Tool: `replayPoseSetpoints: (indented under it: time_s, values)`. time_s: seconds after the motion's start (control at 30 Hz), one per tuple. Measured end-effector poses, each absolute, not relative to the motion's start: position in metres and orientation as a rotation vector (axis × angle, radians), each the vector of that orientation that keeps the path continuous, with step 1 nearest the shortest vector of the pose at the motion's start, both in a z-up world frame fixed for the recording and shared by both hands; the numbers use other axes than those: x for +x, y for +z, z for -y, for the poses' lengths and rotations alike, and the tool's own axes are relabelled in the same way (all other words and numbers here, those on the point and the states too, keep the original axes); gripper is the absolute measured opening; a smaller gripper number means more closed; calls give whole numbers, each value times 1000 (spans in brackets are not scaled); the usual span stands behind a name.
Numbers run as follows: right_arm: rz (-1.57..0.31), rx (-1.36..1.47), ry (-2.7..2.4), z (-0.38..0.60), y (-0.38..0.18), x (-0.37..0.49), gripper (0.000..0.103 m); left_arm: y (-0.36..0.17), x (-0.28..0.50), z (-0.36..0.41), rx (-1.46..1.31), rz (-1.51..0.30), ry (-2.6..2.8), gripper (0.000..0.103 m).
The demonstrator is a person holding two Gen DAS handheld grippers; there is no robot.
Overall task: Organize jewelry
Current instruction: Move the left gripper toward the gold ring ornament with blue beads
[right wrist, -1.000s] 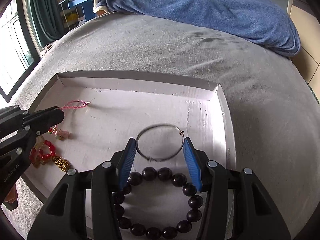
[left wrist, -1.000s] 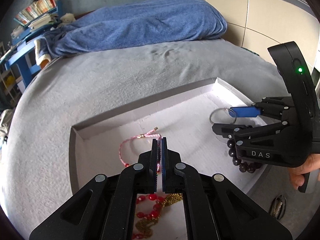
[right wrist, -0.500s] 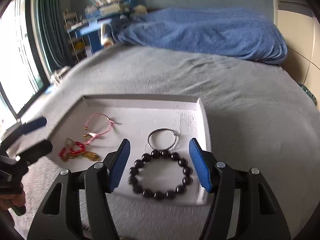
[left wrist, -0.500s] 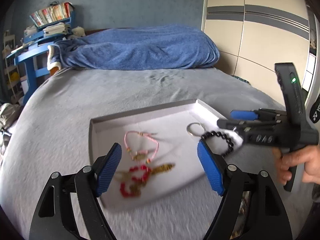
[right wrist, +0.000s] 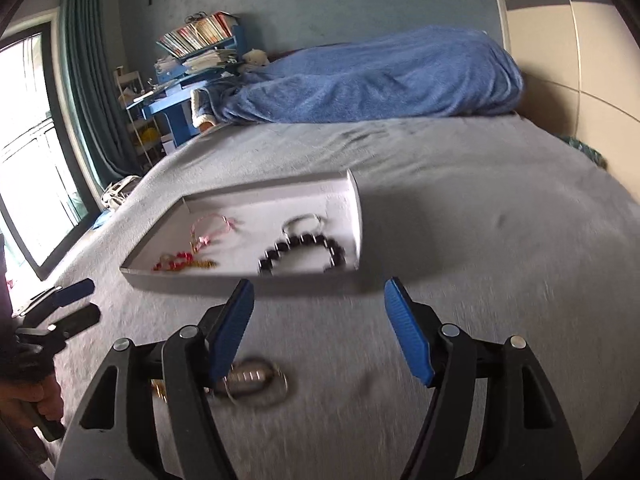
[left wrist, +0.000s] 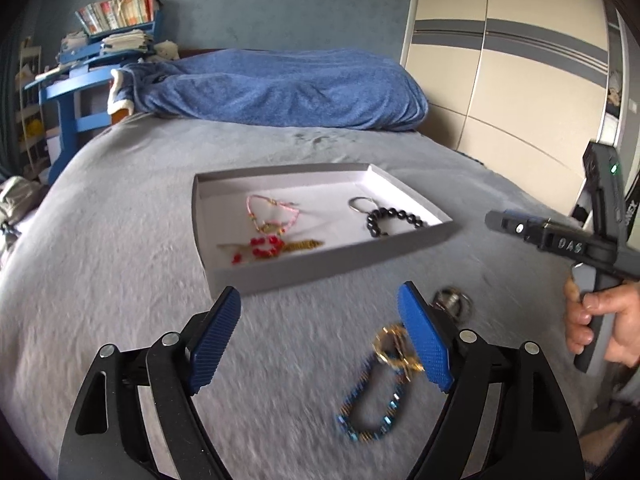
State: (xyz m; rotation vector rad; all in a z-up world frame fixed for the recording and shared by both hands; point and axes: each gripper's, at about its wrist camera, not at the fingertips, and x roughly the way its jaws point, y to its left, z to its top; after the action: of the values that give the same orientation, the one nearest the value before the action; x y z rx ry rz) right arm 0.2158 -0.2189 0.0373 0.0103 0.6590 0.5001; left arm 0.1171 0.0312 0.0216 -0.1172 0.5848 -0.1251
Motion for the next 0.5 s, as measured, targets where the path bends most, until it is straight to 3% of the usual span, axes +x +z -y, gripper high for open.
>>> replayPoseSetpoints:
  time_s: [0.5]
  values:
    - [-747, 8, 470, 222, -5, 185, 67, 6, 103, 11, -2, -654, -210, 81]
